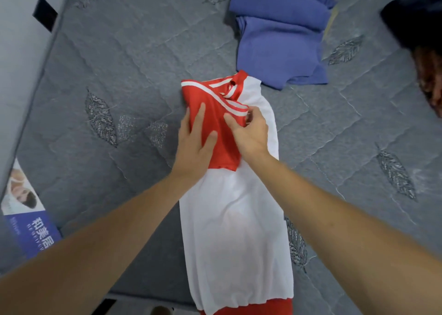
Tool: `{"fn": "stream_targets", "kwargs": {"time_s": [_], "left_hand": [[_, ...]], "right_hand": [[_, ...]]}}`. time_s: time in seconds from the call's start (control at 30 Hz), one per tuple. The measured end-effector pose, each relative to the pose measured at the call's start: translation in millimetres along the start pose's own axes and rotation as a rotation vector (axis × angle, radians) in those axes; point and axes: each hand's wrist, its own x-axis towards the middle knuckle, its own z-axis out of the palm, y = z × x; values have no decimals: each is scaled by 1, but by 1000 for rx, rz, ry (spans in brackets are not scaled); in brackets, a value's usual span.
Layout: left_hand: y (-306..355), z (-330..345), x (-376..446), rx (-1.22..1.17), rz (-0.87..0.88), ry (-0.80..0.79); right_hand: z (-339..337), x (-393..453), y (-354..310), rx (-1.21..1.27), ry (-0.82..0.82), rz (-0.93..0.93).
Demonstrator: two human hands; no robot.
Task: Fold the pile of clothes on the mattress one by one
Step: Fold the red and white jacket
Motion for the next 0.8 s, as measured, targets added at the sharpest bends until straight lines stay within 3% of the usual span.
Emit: {"fn": "stream_targets", "kwargs": {"time_s": [0.07,0.17,0.27,0.4,0.6,0.7,0.8], "left_hand": [[14,8,-12,49,48,-10],[22,2,-1,154,102,136],[12,-21,56,-3,73,158],[24,-61,127,-203,-118,-296],[23,-77,158,178,-179,-836],[19,-80,168,359,-85,-859],[29,-83,179,560,32,-710]], "right_hand": [[-7,4,-3,-74,30,-106],[-29,23,-4,-201,80,-161],[-44,50,0,-331,9,-209],[-45,68,3,-359,-23,-282],[-41,76,10,-395,-3,-268],[-42,76,9,-389,-3,-318],[-40,78,9,-454,22,-368]]}}
